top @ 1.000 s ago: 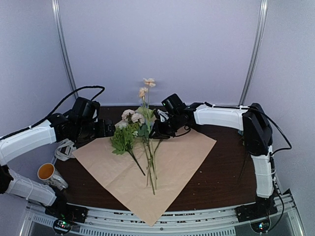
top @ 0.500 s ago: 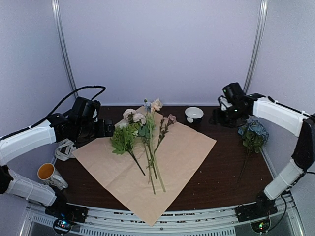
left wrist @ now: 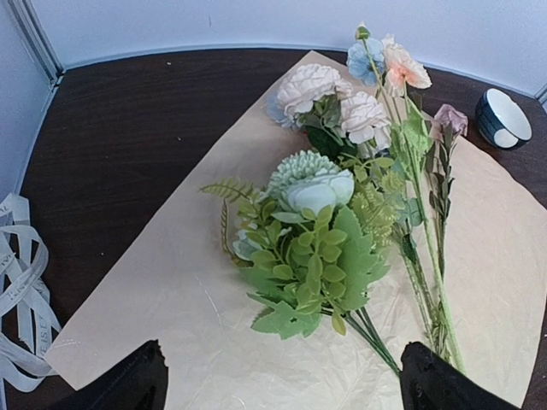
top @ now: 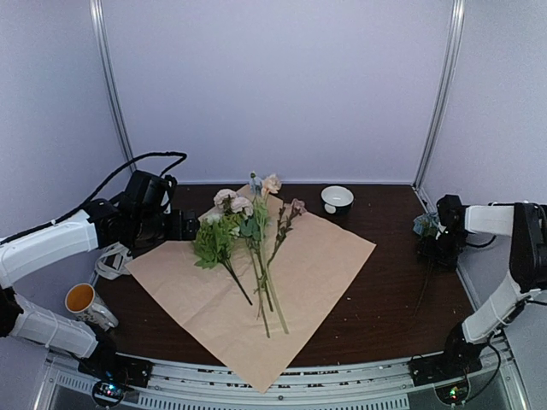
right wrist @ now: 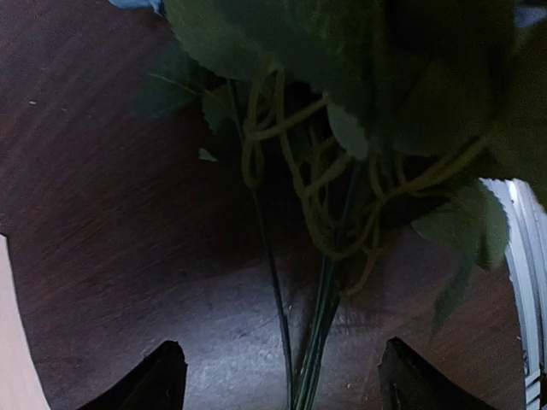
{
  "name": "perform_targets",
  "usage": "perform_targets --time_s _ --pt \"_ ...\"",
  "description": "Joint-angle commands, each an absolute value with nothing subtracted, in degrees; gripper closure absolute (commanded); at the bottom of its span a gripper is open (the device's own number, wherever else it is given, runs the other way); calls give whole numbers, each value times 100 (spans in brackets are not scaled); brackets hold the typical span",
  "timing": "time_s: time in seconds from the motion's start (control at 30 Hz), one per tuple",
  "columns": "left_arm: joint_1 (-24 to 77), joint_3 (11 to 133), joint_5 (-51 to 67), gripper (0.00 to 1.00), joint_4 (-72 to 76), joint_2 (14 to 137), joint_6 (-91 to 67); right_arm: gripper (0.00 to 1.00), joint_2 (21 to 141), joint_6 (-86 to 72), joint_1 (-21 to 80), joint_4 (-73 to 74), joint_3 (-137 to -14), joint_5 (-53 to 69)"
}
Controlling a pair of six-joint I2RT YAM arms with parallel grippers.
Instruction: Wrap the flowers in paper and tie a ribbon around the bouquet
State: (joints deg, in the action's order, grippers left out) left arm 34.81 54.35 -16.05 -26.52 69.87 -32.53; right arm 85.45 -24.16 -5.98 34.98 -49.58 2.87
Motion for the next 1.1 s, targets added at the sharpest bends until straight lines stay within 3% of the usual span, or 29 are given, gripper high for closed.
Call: perform_targets --time_s 0.0,0.17,0.27,0.33,0.47,0.67,0.83,1.07 --pt "3398 5299 -1677 2 -2405 6950 -3082 30 9194 -2276 -777 3323 -5139 678" --pt "3329 5136 -1669 2 -2330 6905 -3043 76 9129 -2195 -873 3323 -5180 428" --pt "3245 5044 -1548 2 -2323 7048 -3087 94 8757 -2087 -888 3509 -5317 -119" --pt "3191 4984 -1501 2 -2335 7163 -3132 100 8409 -1976 -873 3605 -5491 -439" --pt "3087 4939 -1423 2 -2329 7383 -3157 100 7618 -1907 -457 3652 -5984 -393" --pt "2906 4955 -1319 2 -2336 7589 -3208 100 7515 -2136 2036 2939 -7082 364" --pt "2834 4917 -1316 2 -2427 7675 -3233 100 8856 -2996 3657 1469 -7783 1721" --pt "2807 4580 -1261 5 -2235 7875 -3375 95 11104 -3564 4611 1611 -9314 1437"
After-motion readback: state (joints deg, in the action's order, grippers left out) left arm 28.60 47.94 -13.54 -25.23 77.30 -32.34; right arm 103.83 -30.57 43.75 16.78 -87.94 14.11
